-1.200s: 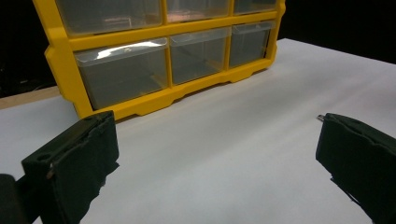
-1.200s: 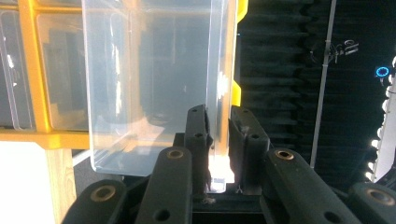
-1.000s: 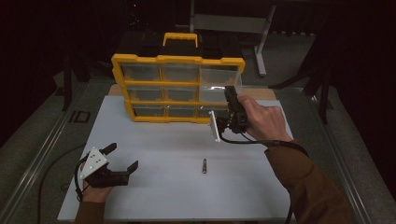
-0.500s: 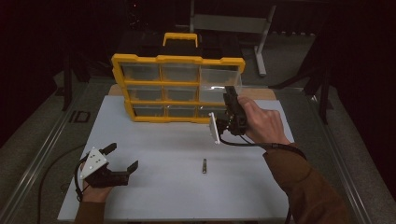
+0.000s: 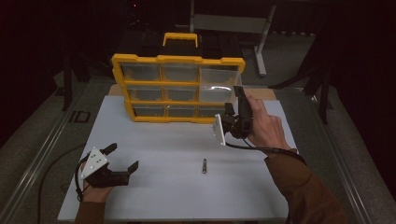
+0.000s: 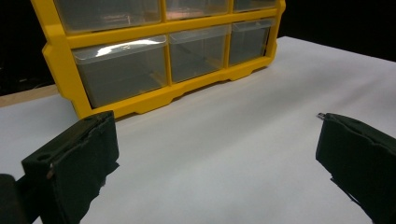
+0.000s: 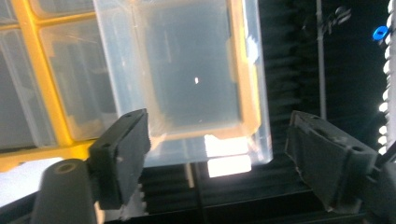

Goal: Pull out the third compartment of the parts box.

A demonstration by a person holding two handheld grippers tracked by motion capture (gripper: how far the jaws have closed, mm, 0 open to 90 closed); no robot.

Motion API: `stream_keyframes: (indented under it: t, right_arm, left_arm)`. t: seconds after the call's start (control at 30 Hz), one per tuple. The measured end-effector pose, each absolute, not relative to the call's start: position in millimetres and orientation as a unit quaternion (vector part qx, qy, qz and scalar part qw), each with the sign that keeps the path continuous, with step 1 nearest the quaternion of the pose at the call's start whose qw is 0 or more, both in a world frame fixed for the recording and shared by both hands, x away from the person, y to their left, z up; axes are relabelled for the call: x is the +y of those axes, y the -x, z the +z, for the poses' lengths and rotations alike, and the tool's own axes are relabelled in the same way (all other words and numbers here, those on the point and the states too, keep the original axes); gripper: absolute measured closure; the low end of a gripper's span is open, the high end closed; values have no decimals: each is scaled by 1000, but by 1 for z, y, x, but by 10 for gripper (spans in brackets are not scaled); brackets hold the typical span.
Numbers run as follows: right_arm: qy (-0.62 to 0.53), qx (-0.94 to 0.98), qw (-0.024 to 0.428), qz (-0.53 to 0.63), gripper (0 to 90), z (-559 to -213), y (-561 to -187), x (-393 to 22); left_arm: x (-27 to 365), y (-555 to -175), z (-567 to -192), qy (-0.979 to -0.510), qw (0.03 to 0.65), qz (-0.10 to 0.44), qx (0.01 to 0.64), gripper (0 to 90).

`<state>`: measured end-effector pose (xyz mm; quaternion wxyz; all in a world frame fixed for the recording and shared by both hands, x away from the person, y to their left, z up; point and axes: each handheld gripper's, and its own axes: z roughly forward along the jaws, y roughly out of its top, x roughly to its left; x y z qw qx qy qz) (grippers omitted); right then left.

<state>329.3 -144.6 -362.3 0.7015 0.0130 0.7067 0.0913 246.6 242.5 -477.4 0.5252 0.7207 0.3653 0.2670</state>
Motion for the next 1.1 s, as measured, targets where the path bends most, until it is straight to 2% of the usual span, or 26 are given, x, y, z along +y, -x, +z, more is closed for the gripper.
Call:
stream_keyframes:
  t: [0.53, 0.77, 1.1]
  right_arm:
    - [-93, 716, 672, 165, 162, -394, -316, -147]
    - [-157, 728, 627, 230, 156, -401, -312, -152]
    - [-251, 745, 518, 337, 142, -410, -307, -165]
  left_arm:
    - [242, -246, -478, -720, 525, 267, 366, 0]
    - [243, -246, -477, -720, 526, 267, 366, 0]
    - [243, -246, -477, -718, 529, 265, 367, 0]
